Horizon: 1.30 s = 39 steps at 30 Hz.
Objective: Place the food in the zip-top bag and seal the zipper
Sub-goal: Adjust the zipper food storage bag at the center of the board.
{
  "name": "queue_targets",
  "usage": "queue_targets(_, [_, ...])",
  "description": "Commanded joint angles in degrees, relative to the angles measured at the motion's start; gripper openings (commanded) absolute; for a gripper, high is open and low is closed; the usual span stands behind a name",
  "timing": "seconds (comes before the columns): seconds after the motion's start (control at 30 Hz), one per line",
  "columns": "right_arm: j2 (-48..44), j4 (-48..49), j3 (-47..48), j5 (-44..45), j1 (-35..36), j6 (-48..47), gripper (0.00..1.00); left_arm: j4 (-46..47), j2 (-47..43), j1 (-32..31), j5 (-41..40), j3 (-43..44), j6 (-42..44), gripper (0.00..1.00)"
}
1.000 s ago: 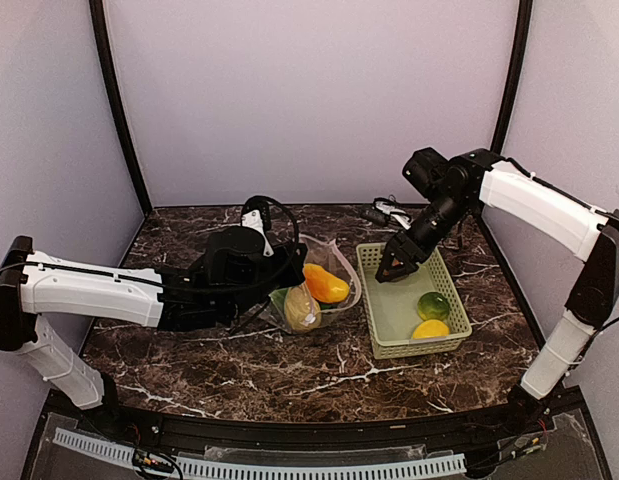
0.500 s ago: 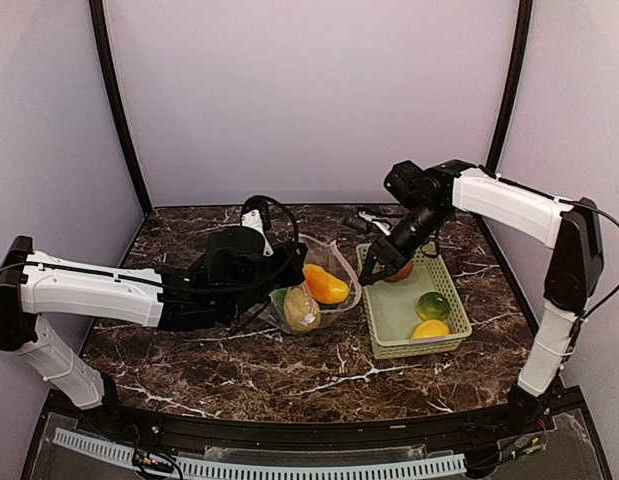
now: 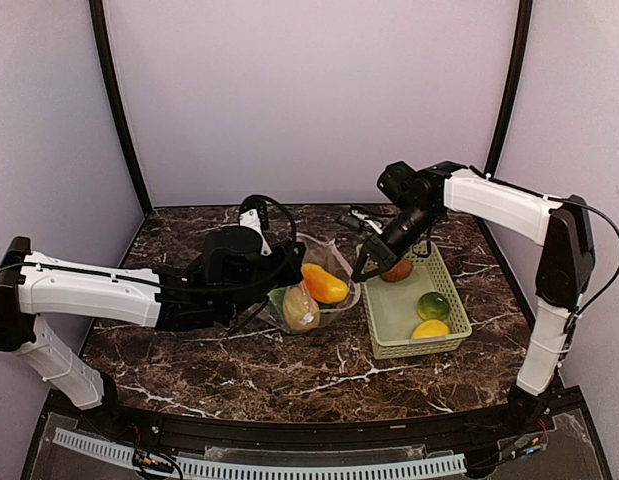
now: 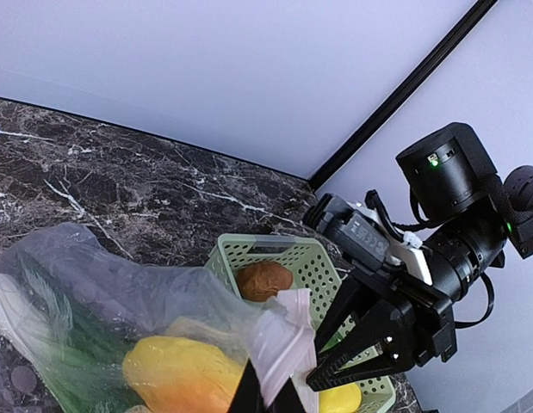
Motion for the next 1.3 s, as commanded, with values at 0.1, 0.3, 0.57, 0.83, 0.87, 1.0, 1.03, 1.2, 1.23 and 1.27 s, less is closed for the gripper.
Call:
queue_targets(0.1, [3.3, 0.7, 1.8, -0.7, 0.5, 0.2, 0.24, 0.8, -2.6, -0.1, -1.0, -1.0, -0.4, 0.01])
queue_targets(0.3, [3.6, 0.5, 3.0, -0.7, 0.9, 0.3, 0.04, 0.4, -2.2, -0.1, -1.4, -0.4, 0.3, 0.01])
queue_targets(0.57, [-3.0, -8.8, 17.7, -8.2, -0.3, -3.5, 0.0, -19.4, -3.3, 0.4, 3.9, 8.8, 2.1, 0.01])
queue_targets(0.83, [-0.6, -6.4, 14.5, -5.0, -0.6, -1.5, 0.0, -24.6, -5.4, 2.0, 4.0, 13.6, 5.7, 0.01])
queue_targets(0.87, [-0.6, -6.2, 14.0, -3.7, -0.6, -1.4, 0.0, -23.4, -5.9, 2.0, 3.6, 12.8, 5.6, 0.01])
queue_targets(1.0, [-2.2, -6.7, 14.7, -2.8, -0.6, -2.1, 0.0, -24.1, -6.2, 2.2, 3.4, 14.2, 6.7, 0.01])
queue_targets(1.03, [-2.9, -6.5, 14.7, -3.2, -0.7, -2.1, 0.0, -24.1, -5.8, 2.2, 3.0, 13.9, 6.8, 0.01])
queue_targets(1.2, [-5.7, -6.2, 13.7, -6.4, -0.7, -2.7, 0.0, -31.2, -1.7, 2.8, 3.2, 19.1, 9.0, 0.01])
queue_targets(1.23, [-6.1, -6.0, 12.9, -6.8, -0.7, -3.0, 0.0, -31.6, -1.5, 2.8, 3.1, 19.4, 9.3, 0.01])
queue_targets(1.27, [-6.1, -5.7, 12.1, -6.7, -0.7, -2.9, 0.0, -31.1, -1.3, 2.9, 2.8, 19.0, 9.0, 0.01])
